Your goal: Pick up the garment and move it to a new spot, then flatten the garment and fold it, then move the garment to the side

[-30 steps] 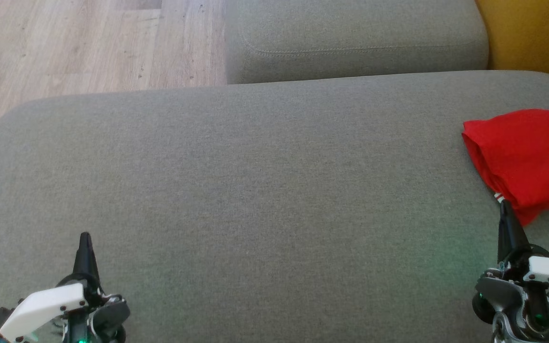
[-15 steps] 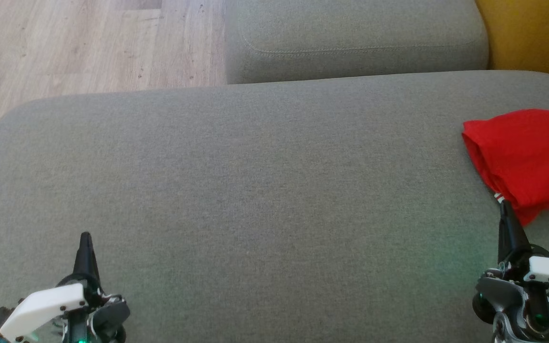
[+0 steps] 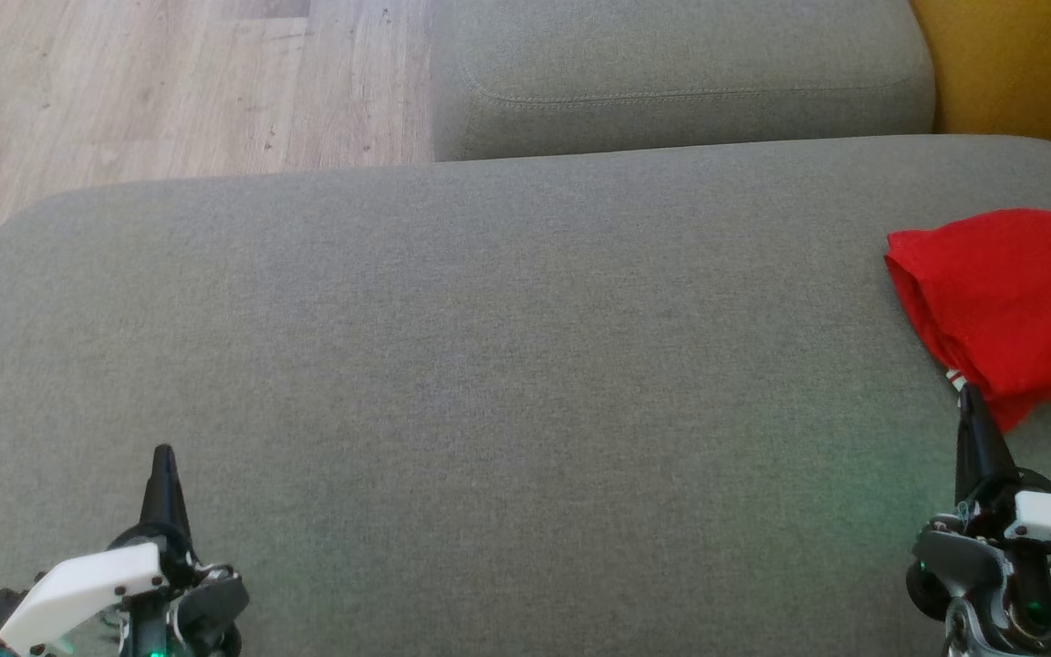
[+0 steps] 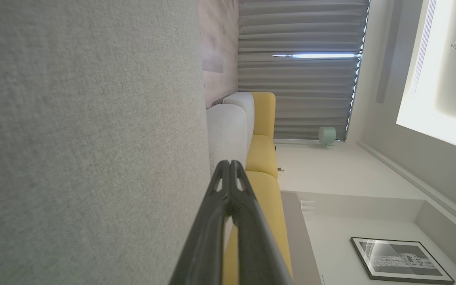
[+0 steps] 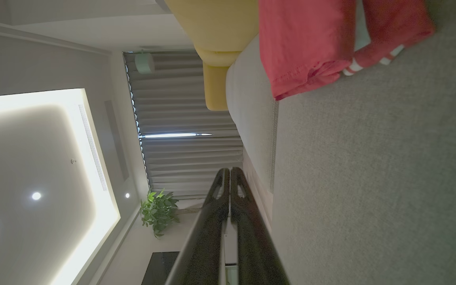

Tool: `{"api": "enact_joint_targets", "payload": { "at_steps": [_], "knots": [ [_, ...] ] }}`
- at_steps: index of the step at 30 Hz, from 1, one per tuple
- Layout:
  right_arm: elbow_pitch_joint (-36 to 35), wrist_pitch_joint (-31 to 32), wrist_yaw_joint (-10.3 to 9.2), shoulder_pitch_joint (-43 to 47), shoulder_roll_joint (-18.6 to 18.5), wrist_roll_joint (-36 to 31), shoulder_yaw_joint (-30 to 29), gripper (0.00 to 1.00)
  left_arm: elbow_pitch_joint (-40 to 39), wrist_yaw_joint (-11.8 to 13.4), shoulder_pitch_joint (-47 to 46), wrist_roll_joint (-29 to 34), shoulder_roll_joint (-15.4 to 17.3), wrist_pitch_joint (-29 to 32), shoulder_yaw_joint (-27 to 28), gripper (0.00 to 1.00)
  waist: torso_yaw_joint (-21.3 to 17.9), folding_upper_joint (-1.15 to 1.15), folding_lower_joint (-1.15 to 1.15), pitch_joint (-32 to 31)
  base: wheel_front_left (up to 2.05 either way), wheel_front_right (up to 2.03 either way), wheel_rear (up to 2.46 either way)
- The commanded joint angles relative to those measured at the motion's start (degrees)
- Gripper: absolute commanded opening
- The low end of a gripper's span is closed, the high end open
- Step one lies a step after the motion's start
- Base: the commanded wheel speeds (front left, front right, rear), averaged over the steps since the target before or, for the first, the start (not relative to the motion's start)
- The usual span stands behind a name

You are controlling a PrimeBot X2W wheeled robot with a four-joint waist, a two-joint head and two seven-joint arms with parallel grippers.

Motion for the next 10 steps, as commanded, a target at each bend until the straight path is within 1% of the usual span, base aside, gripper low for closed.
{"api": "enact_joint_targets", "payload": {
  "at_steps": [1, 10],
  "knots": [
    [-1.8, 0.4, 0.39, -2.9, -0.5, -0.4, 1.1, 0.0, -1.6, -0.4, -2.9, 0.7, 0.4, 0.3, 2.0, 0.0, 0.0, 0.0, 0.0, 0.0, 0.0, 0.0, 0.0],
    [-1.8, 0.4, 0.39, -2.9, -0.5, -0.5, 1.0, 0.0, -1.6, -0.4, -2.9, 0.8, 0.3, 0.4, 2.1, 0.0, 0.0, 0.0, 0.0, 0.0, 0.0, 0.0, 0.0]
  ]
}}
